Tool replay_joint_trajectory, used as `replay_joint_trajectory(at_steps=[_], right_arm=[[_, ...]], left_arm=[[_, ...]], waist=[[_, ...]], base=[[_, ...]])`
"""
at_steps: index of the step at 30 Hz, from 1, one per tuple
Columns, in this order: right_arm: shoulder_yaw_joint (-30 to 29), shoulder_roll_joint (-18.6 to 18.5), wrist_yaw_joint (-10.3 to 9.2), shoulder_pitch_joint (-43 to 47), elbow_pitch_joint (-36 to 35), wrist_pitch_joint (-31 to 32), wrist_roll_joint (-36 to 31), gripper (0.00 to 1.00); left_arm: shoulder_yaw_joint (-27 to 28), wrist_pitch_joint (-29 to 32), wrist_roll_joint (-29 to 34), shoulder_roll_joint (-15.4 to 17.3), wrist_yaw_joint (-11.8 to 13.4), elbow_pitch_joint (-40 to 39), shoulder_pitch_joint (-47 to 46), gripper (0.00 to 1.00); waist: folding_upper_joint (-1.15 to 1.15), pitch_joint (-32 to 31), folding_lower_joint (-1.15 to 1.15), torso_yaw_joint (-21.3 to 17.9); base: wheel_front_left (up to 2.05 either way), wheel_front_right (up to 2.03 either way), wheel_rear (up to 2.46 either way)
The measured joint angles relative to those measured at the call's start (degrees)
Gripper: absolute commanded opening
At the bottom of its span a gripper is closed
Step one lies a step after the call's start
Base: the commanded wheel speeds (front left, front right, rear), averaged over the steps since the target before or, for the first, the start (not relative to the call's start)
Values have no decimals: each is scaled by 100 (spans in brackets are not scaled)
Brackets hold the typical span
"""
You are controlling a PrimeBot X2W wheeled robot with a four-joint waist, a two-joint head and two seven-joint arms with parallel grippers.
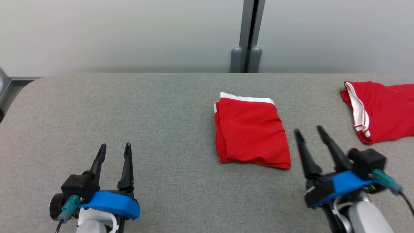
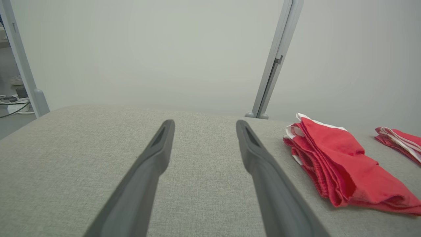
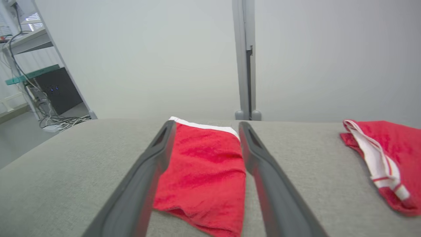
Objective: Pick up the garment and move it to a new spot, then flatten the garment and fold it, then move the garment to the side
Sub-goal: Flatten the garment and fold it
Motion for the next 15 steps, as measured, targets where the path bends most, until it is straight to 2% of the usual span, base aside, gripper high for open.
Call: replay_joint_trajectory(at_steps=[7,15], right_arm=[[-1213,200,0,743,-810,467,-436,100],[-1629,291,0,1073,-907,782,-519,100]], left_arm=[[169,0,42,2,3,-15,154,100],[261,-1,146,38,3,56,322,100]], waist=[[0,-118,0,-125],[0,-298,0,-137]], base=[[0,0,0],[0,0,0]])
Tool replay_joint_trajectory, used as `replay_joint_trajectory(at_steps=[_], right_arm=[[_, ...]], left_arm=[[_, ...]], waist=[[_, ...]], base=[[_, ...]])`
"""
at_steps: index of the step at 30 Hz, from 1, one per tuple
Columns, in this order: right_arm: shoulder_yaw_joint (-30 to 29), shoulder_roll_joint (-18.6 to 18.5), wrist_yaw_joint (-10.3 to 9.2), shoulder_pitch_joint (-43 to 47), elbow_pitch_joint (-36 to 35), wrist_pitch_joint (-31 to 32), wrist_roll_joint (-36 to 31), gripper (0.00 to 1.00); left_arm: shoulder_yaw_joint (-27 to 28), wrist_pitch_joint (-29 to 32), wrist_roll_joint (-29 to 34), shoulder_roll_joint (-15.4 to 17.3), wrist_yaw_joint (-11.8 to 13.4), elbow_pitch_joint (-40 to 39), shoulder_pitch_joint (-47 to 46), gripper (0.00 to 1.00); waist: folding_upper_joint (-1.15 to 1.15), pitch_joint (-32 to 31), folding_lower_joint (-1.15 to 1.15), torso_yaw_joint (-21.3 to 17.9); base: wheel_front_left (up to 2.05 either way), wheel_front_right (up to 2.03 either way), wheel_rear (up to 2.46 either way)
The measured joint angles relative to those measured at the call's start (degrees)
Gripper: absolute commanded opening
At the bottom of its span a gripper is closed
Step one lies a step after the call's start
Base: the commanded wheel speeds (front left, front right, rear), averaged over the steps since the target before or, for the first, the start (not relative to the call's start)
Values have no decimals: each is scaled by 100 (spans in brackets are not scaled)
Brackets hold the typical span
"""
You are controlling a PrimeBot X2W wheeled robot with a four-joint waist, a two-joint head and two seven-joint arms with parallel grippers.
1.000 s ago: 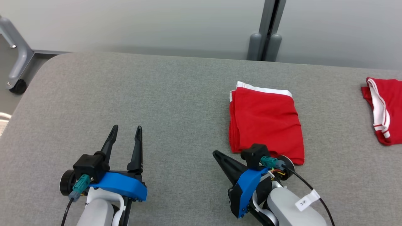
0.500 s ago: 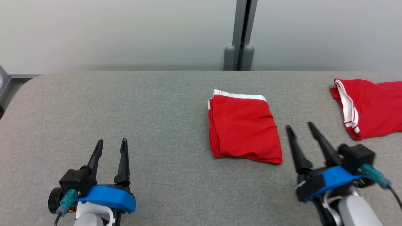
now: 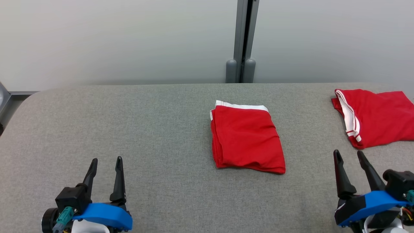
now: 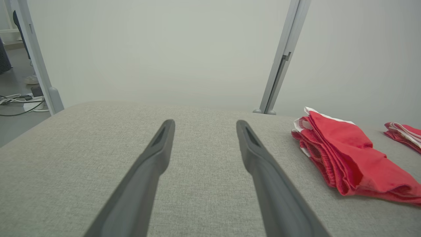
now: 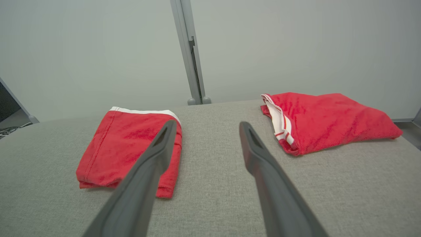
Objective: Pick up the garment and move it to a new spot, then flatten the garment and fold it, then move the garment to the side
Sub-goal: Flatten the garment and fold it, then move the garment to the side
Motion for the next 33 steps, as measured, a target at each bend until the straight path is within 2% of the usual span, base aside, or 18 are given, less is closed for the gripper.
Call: replay_joint_trajectory(at_steps=[27,33], right_arm=[[204,19,0,99,387,-57,161,100],[402,25,-1,-510,544,393,204,100]], left_arm=[[81,0,71,22,-3,255,-18,100],[84,1,96,24,-9,165,-118,100]], waist=[[0,-41,0,17],[1,157,1,5]], base=[[0,0,0],[0,0,0]])
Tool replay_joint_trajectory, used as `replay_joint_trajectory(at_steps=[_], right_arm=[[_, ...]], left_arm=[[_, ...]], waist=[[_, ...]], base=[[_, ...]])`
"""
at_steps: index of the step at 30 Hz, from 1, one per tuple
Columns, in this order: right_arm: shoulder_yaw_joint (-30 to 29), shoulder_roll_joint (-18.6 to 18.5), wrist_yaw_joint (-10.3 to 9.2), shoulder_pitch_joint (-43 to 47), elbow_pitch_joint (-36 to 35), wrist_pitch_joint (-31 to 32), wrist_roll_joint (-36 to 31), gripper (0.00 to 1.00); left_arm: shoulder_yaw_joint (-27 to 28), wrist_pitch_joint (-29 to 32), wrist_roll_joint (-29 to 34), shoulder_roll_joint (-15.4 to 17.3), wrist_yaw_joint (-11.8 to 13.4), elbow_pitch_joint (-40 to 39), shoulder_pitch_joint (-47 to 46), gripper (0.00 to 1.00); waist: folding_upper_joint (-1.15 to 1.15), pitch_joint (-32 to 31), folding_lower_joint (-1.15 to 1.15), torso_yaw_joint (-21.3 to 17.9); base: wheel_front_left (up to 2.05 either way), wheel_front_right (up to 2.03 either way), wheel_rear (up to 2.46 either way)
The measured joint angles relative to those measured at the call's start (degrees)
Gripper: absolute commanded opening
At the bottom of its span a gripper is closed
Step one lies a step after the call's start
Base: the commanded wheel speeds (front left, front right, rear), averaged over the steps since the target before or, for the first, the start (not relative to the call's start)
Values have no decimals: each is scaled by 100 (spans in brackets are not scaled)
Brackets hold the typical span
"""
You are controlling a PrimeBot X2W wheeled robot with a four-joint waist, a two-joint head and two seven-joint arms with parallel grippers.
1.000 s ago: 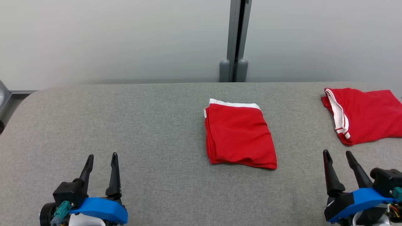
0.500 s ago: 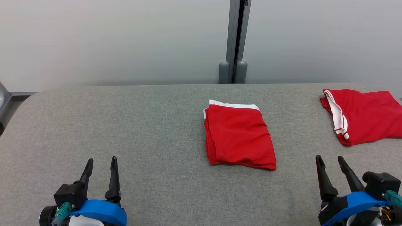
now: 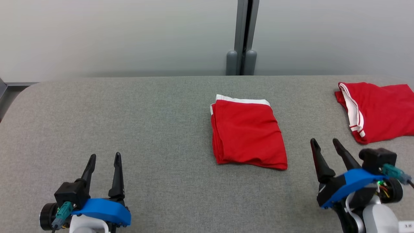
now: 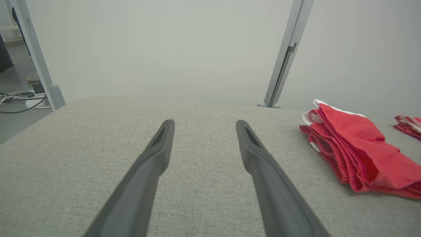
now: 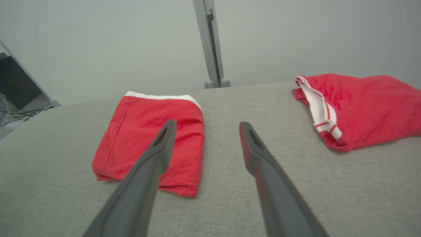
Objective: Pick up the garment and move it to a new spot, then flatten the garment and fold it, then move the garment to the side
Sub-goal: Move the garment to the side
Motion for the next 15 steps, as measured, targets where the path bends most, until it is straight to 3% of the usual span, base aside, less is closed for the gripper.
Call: replay_joint_trajectory(at_steps=[4,7,15], right_arm=[[-10,2,0,-669,348,404,-38,100],[-34,-1,0,-1284,814,715,330,100],[-270,-149,1,-2462,2451,1206,-100,100]], left_arm=[[-29,-1,10,-5,-1,-36,-115,100],[-79,-1,21,-19,-3,-114,-242,100],[-304,0,57,-103,-24,-299,-568,100]], waist=[[0,156,0,47],[0,314,0,104],[1,702,0,505]], base=[[0,0,0],[0,0,0],[0,0,0]])
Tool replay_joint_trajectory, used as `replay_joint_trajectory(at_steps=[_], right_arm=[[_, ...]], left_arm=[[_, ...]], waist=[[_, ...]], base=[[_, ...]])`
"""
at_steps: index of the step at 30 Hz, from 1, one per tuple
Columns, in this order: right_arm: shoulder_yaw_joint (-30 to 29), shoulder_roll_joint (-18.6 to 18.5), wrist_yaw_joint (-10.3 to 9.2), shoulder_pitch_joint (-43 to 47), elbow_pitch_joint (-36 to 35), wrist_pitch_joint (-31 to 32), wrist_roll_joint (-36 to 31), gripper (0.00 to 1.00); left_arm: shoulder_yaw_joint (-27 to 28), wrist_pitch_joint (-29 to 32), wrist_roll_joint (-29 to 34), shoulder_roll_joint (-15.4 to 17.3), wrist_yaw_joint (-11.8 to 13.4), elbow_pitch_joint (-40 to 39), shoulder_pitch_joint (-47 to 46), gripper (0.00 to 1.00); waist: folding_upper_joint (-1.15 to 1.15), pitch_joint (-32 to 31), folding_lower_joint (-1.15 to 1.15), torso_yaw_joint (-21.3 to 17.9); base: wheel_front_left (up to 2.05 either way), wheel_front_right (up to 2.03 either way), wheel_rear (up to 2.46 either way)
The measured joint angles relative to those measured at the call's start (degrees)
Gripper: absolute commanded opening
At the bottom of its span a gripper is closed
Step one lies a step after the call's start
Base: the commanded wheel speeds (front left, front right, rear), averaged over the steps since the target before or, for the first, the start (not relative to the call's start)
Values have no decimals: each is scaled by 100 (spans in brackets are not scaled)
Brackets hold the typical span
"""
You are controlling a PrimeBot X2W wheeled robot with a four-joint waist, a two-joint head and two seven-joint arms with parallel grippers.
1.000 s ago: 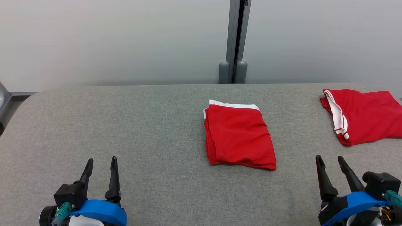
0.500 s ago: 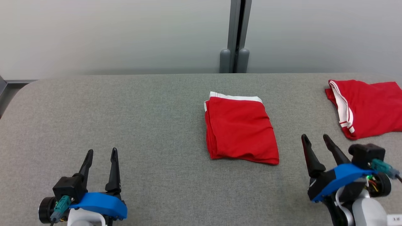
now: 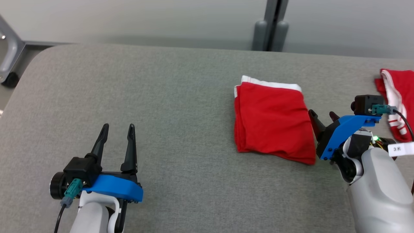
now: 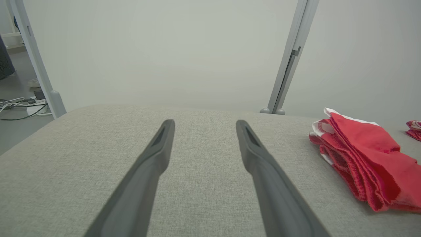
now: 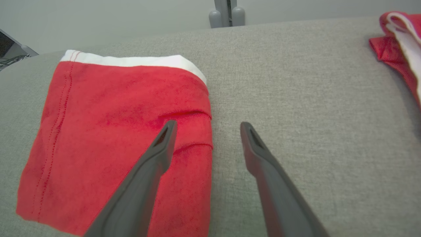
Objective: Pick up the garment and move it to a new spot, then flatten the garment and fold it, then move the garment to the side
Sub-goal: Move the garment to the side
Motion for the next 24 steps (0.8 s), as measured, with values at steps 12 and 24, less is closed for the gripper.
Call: replay_joint_trajectory(at_steps=[12,24], right_arm=[[-368,-75,0,-771,1639,193,-447,100],[628,-425,5,-1205,1777,233,-542,0]], left_arm=[[-105,0,-1,-34,-3,-110,-86,100],[-77,-1,-5,-66,-11,-197,-90,100]], waist=[[-1,434,-1,487],[-1,541,0,248]], base=[[0,0,0],[0,0,0]])
